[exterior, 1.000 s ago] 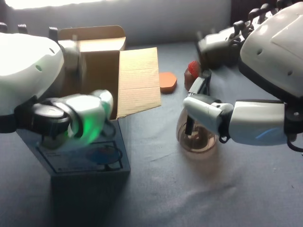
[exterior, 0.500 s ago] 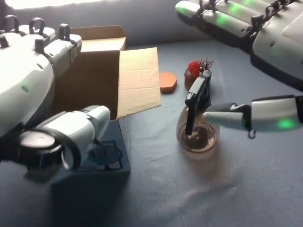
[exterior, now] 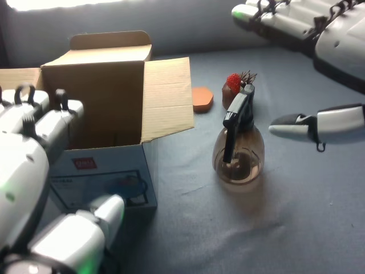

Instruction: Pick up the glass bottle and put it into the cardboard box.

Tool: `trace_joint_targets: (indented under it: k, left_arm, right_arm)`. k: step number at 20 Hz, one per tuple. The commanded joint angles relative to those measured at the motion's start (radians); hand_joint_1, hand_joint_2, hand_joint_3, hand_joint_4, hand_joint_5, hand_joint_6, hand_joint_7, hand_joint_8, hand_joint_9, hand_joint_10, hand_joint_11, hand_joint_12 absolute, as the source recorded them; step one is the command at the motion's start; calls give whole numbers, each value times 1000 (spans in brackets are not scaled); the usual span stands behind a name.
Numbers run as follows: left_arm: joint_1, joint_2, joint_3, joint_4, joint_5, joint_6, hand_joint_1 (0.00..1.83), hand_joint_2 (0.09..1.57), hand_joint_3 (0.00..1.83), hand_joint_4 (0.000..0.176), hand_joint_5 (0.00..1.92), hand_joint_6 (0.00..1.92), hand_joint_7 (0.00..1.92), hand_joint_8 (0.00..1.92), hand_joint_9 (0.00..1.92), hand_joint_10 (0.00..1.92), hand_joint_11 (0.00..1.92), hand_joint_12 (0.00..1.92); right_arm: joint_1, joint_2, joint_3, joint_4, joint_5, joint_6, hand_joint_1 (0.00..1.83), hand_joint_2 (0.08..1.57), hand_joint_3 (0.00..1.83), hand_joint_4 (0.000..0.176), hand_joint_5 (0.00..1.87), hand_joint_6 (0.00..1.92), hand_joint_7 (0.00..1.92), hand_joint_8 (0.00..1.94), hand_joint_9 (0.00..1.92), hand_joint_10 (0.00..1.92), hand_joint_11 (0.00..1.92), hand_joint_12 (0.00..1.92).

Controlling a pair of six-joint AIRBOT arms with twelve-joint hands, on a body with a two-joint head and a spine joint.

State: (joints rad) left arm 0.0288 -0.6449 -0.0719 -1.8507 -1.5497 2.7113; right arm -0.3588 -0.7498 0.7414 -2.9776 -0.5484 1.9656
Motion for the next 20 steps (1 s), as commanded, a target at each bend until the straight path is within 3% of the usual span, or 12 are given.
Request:
trace_joint_targets:
  k: [1,4,7,12,15,18,20]
  left_arm:
    - [-5,-5,-9,111,-41,-9,141,1291,0,57,47,3,21,1,7,2,0,257]
    - [18,-22,-9,115,-40,-19,151,1288,0,55,69,12,24,2,13,4,0,253]
    - [49,-31,-9,119,-40,-32,151,1288,0,55,69,12,24,2,13,4,0,253]
    - [206,-74,-9,184,-41,-122,137,1286,0,53,66,6,32,2,17,4,0,255]
    - [271,-131,-9,229,-103,-175,127,1290,1,48,75,7,39,3,20,4,0,240]
    - [277,-164,-9,228,-105,-158,143,1286,0,47,83,9,39,2,18,3,0,238]
    - [301,-178,-9,212,-108,-153,166,1285,0,45,97,9,42,2,23,3,0,295]
  right_arm:
    - [20,9,2,-34,-119,16,773,911,175,0,0,0,0,0,0,0,0,0]
    - [47,55,0,-34,-37,81,778,916,178,0,0,0,0,0,0,0,0,0]
    - [60,69,0,-34,-30,116,778,916,178,0,0,0,0,0,0,0,0,0]
    - [67,88,27,-34,-51,184,793,921,185,0,0,0,0,0,0,0,0,0]
    - [76,98,41,-34,-37,248,829,898,182,0,0,0,0,0,0,0,0,0]
    - [177,113,63,-34,148,313,858,882,181,0,0,0,0,0,0,0,0,0]
    - [244,118,75,-8,269,240,867,880,184,0,0,0,0,0,0,0,0,0]
